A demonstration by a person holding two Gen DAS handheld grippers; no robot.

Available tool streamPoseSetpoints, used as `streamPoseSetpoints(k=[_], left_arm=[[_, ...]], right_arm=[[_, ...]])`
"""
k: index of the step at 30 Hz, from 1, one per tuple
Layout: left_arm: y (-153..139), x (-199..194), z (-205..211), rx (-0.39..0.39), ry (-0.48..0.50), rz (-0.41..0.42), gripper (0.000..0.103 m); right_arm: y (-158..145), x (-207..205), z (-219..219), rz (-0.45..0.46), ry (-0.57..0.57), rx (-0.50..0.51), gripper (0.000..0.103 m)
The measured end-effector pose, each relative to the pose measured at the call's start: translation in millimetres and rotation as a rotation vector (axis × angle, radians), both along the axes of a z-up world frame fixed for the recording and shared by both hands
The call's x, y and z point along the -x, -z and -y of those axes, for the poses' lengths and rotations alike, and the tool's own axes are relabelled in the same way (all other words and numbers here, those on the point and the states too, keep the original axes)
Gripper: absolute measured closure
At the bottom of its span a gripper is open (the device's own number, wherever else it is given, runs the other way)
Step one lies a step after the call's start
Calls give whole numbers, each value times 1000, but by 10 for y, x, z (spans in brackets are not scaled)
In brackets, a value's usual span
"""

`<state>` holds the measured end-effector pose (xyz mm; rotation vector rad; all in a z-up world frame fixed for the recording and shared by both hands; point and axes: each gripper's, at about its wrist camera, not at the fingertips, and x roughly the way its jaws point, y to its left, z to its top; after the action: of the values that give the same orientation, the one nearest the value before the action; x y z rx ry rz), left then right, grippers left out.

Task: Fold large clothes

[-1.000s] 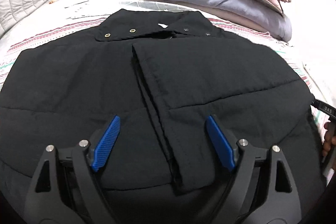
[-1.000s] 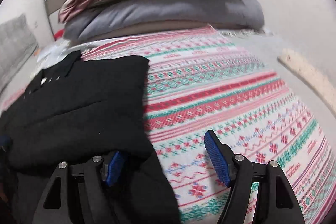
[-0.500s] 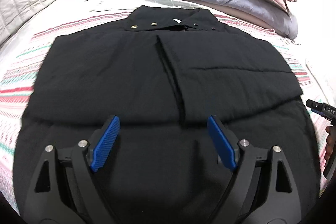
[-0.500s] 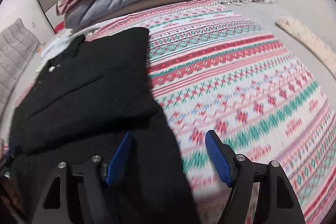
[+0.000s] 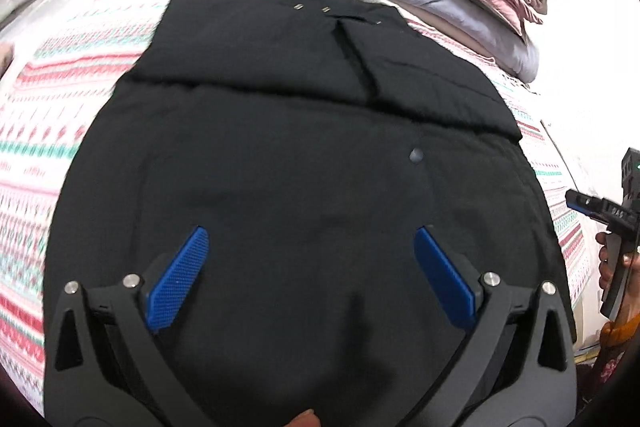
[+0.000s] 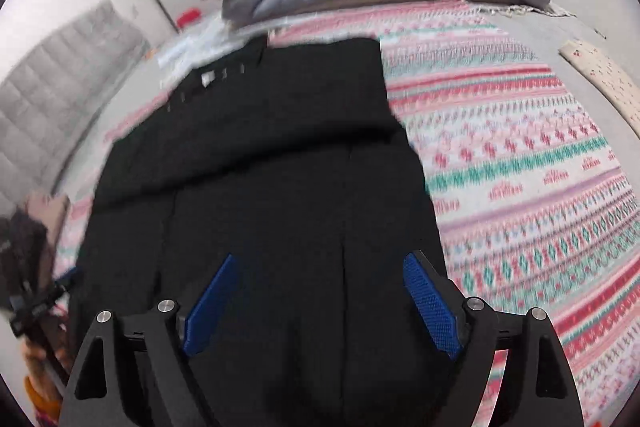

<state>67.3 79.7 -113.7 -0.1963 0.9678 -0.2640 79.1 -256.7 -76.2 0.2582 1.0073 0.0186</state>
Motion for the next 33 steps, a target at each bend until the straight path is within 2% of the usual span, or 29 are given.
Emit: streamPoseSetpoints(k=[8, 12, 15, 19, 21, 23, 28, 33], left_arm=[[200, 548, -729, -106, -47, 8, 1], [314, 742, -1062, -38, -46, -11, 1], [349, 832, -1201, -2, -32, -39, 1], [389, 914, -1305, 7, -15, -97, 1], [439, 937, -1391, 30, -33, -137, 1], [441, 969, -1456, 66, -33, -140, 1], [471, 995, -1469, 120, -12, -170, 1], [463, 1058, -1344, 181, 62, -183, 1]], right_arm=[[343, 321, -36, -96, -52, 118, 16], [527, 516, 148, -171, -11, 42, 16], [531, 615, 280, -172, 39, 11, 16], [528, 786, 484, -168, 116, -144, 16], [566, 902, 527, -187, 140, -162, 16], [625, 1006, 546, -215, 156, -172, 16], [688, 1252, 697, -204, 219, -262, 16], [722, 1350, 824, -187, 276, -366, 16]])
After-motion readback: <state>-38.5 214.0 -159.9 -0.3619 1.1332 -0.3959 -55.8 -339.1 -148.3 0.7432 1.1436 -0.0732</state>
